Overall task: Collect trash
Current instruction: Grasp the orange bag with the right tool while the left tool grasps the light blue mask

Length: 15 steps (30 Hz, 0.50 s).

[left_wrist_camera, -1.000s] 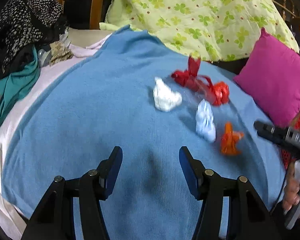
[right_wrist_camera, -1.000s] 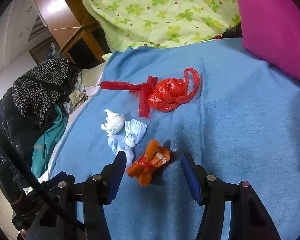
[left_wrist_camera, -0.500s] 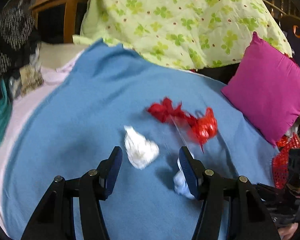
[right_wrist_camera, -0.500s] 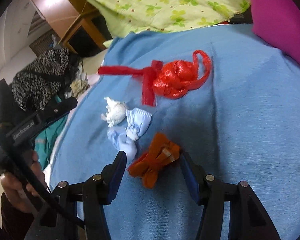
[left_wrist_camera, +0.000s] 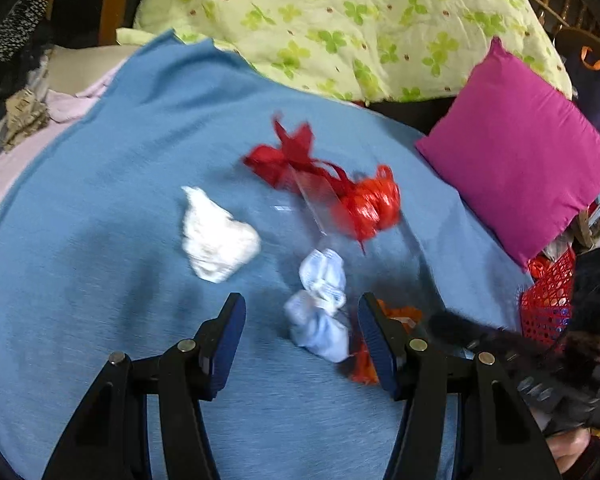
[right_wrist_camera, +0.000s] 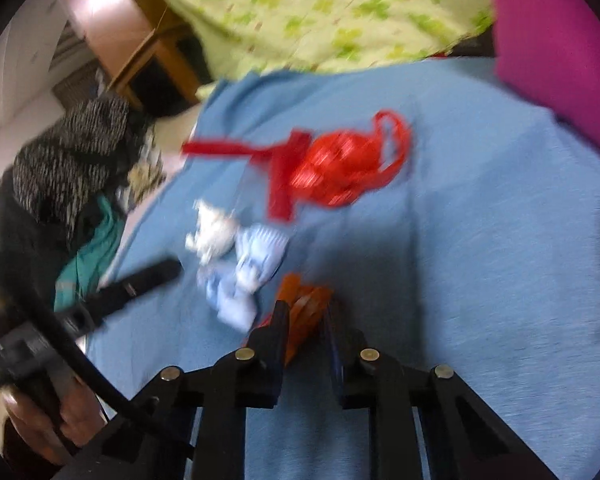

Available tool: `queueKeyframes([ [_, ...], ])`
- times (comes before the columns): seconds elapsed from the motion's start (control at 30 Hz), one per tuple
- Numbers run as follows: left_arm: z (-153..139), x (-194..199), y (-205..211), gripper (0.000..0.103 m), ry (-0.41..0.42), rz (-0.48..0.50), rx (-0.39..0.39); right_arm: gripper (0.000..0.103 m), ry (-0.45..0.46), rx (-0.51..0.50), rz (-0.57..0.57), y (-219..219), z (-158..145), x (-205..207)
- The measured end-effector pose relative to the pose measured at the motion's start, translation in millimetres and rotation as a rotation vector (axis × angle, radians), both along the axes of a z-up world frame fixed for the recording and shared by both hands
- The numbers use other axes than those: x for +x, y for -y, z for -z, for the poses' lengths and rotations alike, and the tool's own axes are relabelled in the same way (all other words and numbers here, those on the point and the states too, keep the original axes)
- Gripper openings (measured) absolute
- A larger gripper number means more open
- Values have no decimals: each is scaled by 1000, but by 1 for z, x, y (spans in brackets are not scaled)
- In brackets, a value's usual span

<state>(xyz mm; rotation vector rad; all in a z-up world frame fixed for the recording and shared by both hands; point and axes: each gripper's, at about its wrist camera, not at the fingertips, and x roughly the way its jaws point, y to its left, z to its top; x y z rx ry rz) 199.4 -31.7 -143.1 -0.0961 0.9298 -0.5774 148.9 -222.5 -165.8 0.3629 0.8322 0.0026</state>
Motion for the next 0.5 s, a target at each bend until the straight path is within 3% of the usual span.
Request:
queueKeyframes([
  [0.13, 18, 2, 19, 60, -27, -7, 53, 20, 13, 51, 40, 22, -9, -9],
  [0.2, 23, 4, 21, 45, -28, -13, 51, 21, 6, 88, 44, 29, -10, -12],
  [0.23, 26, 6, 23, 30, -35, -10, 53, 22, 4, 104, 50, 32, -10, -13],
  [0.33, 32, 10, 23, 22, -55, 2, 39, 24, -12, 188, 54, 38, -8, -11],
  [0.43, 25, 0, 17, 20, -14, 8, 46, 48, -37, 230, 46, 35, -3, -9],
  [0.47, 22, -3, 12, 19, -3, 6, 43, 64, -35, 237, 44, 33, -2, -8],
  [0.5, 18, -8, 7, 19, 10, 5, 40, 65, -16, 236, 40, 29, -3, -8],
])
